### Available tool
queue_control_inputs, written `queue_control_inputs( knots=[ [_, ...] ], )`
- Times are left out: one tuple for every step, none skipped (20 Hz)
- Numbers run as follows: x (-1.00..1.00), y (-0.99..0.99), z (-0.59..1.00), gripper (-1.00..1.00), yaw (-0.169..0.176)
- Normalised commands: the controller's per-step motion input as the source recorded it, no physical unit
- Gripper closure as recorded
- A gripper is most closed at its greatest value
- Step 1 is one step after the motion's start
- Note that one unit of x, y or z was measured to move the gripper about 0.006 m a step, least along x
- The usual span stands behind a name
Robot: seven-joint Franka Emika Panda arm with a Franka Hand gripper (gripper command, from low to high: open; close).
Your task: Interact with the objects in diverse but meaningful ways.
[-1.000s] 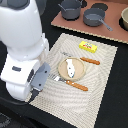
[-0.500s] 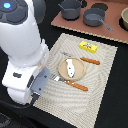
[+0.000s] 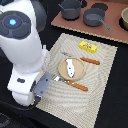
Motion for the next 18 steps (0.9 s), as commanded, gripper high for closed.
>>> queue_control_inputs(
  knots=[
    [-0.2, -0.22, -0.44, 1.0, 0.066],
    [-0.19, -0.21, -0.45, 1.0, 0.071],
    [-0.19, -0.22, -0.45, 1.0, 0.073],
    [-0.19, -0.23, -0.45, 1.0, 0.073],
    [-0.18, -0.18, -0.43, 1.0, 0.073],
    [-0.17, -0.17, -0.44, 1.0, 0.073],
    [-0.15, -0.18, -0.44, 1.0, 0.075],
    [-0.14, -0.14, -0.43, 1.0, 0.076],
    [-0.11, -0.12, -0.42, 1.0, 0.079],
    [-0.09, -0.11, -0.41, 1.0, 0.083],
    [-0.07, -0.08, -0.4, 1.0, 0.085],
    [-0.04, -0.04, -0.39, 1.0, 0.092],
    [-0.03, -0.01, -0.38, 1.0, 0.095],
    [-0.05, -0.01, -0.39, 1.0, 0.096],
    [-0.04, 0.0, -0.38, 1.0, 0.097],
    [-0.05, -0.01, -0.39, 1.0, 0.096],
    [-0.05, -0.03, -0.37, 1.0, 0.097],
    [-0.02, 0.0, -0.33, 1.0, 0.101]
  ],
)
